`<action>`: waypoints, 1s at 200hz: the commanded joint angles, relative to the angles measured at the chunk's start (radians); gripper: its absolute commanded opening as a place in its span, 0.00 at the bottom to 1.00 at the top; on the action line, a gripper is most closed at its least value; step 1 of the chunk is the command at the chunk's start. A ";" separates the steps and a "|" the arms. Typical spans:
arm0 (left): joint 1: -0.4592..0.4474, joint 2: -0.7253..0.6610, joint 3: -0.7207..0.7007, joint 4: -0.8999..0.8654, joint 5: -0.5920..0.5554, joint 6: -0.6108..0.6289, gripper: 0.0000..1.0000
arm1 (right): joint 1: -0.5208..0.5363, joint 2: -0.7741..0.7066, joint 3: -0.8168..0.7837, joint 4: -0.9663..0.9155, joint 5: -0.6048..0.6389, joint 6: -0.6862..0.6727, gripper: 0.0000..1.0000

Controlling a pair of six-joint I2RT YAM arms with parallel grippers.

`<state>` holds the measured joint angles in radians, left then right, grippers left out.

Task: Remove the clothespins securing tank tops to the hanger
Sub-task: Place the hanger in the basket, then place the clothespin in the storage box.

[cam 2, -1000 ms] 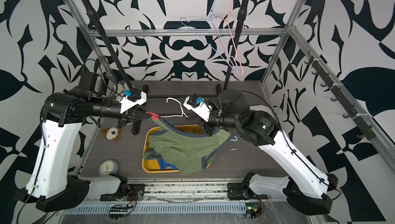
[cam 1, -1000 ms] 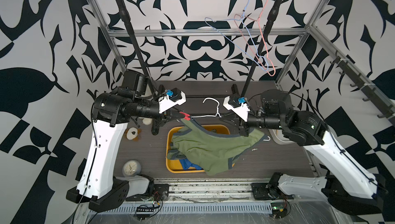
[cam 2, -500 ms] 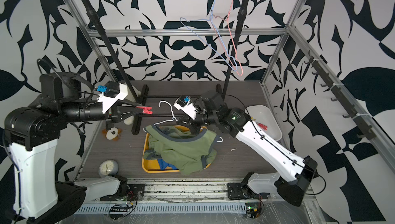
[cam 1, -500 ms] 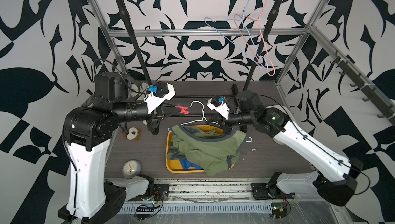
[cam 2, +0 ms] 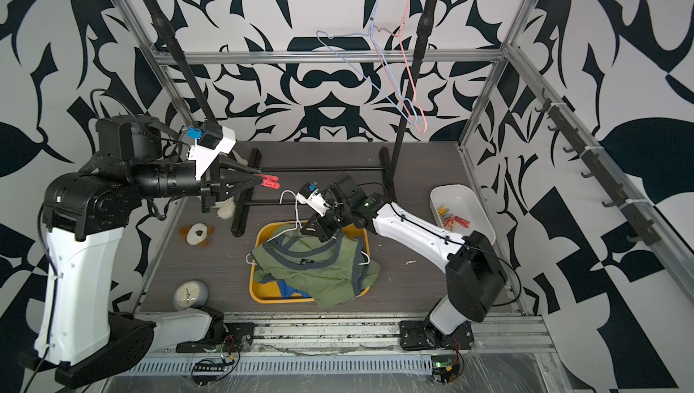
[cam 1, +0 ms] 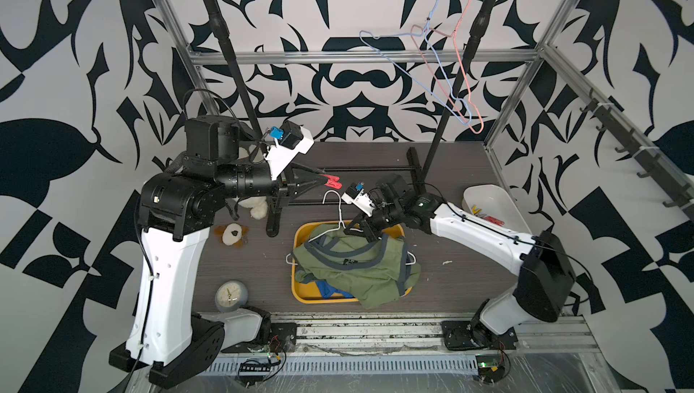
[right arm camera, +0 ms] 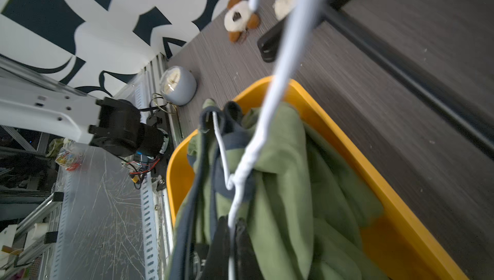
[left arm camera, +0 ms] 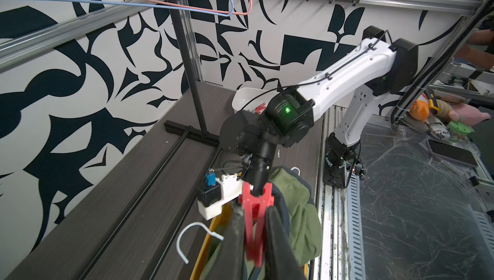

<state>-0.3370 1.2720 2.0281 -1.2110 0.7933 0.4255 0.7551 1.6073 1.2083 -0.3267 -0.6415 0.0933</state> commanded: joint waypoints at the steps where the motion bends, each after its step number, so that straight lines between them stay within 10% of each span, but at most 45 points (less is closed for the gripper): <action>1: -0.002 -0.005 -0.038 0.044 0.033 -0.038 0.00 | -0.012 0.021 0.000 0.034 0.017 0.028 0.14; 123: -0.003 -0.005 -0.114 0.151 0.014 -0.135 0.01 | -0.141 -0.145 -0.003 0.128 0.034 0.086 0.39; 200: -0.002 0.094 -0.081 0.228 0.069 -0.266 0.03 | -0.152 -0.447 -0.271 0.831 -0.091 0.471 0.40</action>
<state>-0.3370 1.3422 1.9072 -1.0248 0.8177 0.2253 0.5911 1.2575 0.9840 0.1932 -0.6788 0.4213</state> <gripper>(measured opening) 0.134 0.393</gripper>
